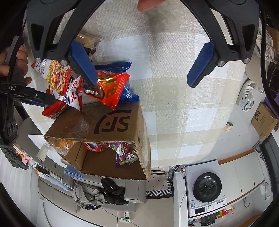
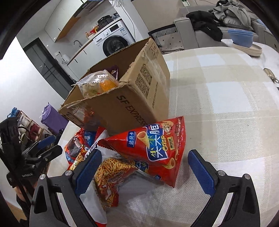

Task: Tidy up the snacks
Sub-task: 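Grasp the red Crisp bag with the right gripper while the left gripper grasps the red cookie bag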

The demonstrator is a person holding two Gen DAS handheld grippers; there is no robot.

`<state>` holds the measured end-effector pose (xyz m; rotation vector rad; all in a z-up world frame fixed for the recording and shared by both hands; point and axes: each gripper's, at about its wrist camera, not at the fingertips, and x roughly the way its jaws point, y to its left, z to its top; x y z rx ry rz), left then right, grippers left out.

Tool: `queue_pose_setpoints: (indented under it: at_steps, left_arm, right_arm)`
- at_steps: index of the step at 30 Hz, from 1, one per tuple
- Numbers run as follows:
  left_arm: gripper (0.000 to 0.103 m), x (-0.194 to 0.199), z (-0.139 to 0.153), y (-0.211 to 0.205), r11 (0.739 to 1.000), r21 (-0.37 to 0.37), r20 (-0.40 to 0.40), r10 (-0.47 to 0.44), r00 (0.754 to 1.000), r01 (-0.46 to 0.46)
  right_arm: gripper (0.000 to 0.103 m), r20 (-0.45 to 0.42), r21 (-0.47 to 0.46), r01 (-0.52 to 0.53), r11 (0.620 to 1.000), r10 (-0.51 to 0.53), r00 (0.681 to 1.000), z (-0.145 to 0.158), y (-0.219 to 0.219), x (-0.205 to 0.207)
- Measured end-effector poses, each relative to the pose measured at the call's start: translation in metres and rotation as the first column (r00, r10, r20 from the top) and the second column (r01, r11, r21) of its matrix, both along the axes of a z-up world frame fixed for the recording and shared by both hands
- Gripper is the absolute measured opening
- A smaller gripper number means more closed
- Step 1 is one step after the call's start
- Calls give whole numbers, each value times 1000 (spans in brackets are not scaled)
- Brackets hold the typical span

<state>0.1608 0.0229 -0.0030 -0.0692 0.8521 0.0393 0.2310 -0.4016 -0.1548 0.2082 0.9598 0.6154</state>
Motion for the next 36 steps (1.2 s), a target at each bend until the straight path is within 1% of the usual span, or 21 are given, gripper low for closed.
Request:
queue_pose_setpoints:
  at_steps: [2,6,7,10,13,15,17,22,23,25,31,36]
  left_arm:
    - [102,2,-2,0,1000,2,-4,-2,1000,2]
    - [102,3,-3,-1,1000,5,-7,-6,1000,6]
    - [102,3,-4,-1,1000,6,-7,-7,1000,7]
    - [102,4,-5,-1,1000,5,-8,-7,1000,7]
    - [102,4,-6,0,1000,-4,-11,-7,1000,6]
    - [102,3,-6,0,1000,-5,-11,-6,1000,6]
    - [102,3,-6,0,1000,-5,-11,-7,1000,7]
    - [102,3,-8,-1,1000,2,-13,-10,1000,10]
    - [102,3,-8,-1,1000,1,-14,-10,1000,10]
    - [102,3,-8,-1,1000,2,-13,-9,1000,9]
    - [102,4,-9,0,1000,-3,-11,-9,1000,9]
    - [102,2,-9,2,1000,-23,0,-9,1000,9]
  right_arm:
    - [96,5,15,-6,1000,5,1000,-1,0,0]
    - [95,10,24,5,1000,-5,1000,-2,1,2]
    - [93,10,30,9,1000,-9,1000,-2,1,3]
    - [85,10,14,24,1000,-24,1000,-3,0,5]
    - [70,13,-13,47,999,-47,999,-5,-1,6]
    - [67,19,-17,46,999,-45,999,-5,-1,5]
    - [62,28,-20,43,999,-42,999,-5,-1,4]
    - [57,36,-9,39,999,-38,999,-3,-3,2]
    - [54,37,-5,39,999,-39,999,-3,-4,2]
    - [53,46,14,40,999,-41,998,0,-7,0]
    - [53,85,60,45,997,-50,995,10,-16,-4]
    - [53,134,106,40,994,-54,990,22,-23,-8]
